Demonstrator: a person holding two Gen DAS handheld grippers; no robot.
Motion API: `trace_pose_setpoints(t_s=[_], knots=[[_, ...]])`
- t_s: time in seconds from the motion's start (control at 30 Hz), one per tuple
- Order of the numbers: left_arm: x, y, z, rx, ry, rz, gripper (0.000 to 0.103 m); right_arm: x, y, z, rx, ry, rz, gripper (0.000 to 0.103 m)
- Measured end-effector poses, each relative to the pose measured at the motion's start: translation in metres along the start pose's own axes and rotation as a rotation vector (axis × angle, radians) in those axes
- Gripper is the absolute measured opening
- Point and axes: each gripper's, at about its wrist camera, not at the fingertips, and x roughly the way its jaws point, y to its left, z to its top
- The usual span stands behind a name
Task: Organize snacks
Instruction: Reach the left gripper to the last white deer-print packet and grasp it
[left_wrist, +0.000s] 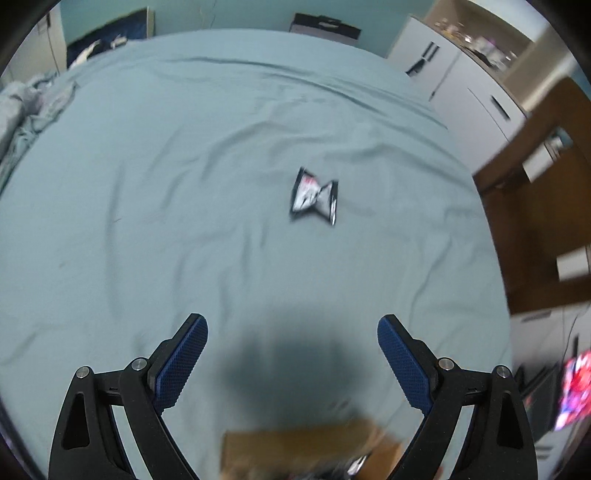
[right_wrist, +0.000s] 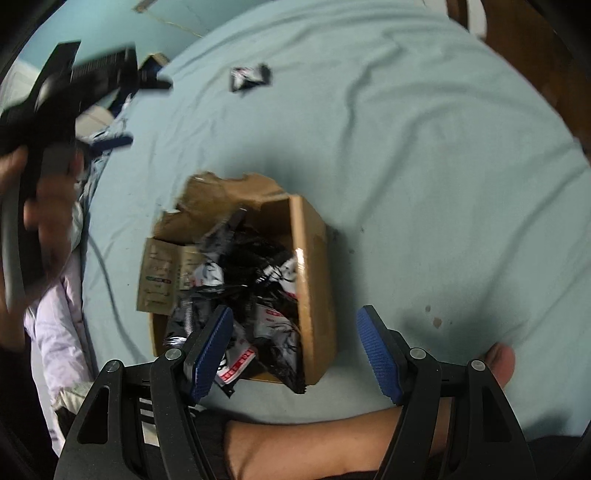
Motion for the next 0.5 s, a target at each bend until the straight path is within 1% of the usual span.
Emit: trace_pose_setpoints(t_s=[0.1, 0.17, 0.27, 0.37, 0.43, 0.47, 0.5], knots=[[0.028, -0.011, 0.035, -0.02, 0.007, 0.037, 0.095, 0.006, -0.011, 0.005, 0.052, 0.037, 0.023, 0.069], [0.05, -0.022, 0.055, -0.004, 0.006, 0.081, 0.095, 0.008, -0.016, 0.009, 0.074, 0.053, 0.043, 0.069], [0.079, -0.037, 0.075, 0.052, 0.006, 0.124, 0.095, 0.007, -0.022, 0.014, 0.1, 0.054, 0.072, 0.069], [0.11, -0.042, 0.088, 0.052, -0.003, 0.134, 0.095, 0.007, -0.029, 0.018, 0.12, 0.048, 0.091, 0.069], [0.131, -0.042, 0.096, 0.027, 0.02, 0.133, 0.095, 0.007, -0.033, 0.02, 0.135, 0.042, 0.1, 0.069], [0.141, -0.042, 0.098, 0.013, 0.037, 0.128, 0.093, 0.008, -0.037, 0.021, 0.148, 0.039, 0.1, 0.069], [0.147, -0.042, 0.098, 0.006, 0.046, 0.122, 0.086, 0.008, -0.041, 0.022, 0.159, 0.038, 0.099, 0.069]])
